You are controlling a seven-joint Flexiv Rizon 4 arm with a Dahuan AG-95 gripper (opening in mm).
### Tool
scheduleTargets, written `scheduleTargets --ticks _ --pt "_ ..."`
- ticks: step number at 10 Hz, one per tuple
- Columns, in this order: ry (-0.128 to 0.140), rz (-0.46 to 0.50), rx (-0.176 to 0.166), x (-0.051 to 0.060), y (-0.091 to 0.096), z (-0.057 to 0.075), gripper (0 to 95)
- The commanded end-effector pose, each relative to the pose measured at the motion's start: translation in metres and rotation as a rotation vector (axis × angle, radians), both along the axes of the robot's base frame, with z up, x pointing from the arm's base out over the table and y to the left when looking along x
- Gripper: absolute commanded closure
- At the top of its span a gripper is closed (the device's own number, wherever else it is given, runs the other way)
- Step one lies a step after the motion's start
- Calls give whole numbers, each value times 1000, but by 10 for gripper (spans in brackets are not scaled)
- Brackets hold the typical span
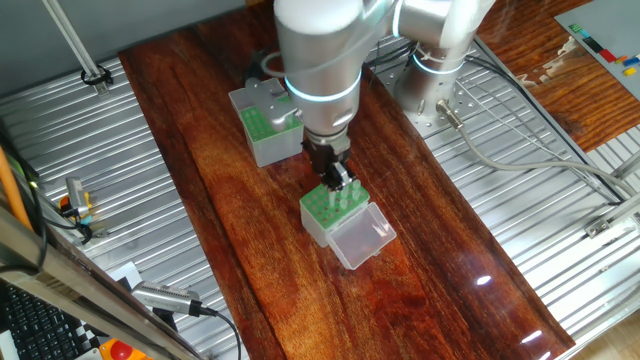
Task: Transfer all large pipette tips from one holder to another
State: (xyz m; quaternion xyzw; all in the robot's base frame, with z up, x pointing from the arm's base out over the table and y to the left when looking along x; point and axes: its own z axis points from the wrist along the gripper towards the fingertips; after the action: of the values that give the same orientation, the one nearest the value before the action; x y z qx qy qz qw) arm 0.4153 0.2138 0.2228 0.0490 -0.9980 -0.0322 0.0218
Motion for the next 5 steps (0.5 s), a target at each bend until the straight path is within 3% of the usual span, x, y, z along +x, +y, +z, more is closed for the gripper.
scheduleTargets --ticks 1,5 --pt "-5 7 6 -3 -1 12 950" --pt "-11 17 2 -11 -2 31 950"
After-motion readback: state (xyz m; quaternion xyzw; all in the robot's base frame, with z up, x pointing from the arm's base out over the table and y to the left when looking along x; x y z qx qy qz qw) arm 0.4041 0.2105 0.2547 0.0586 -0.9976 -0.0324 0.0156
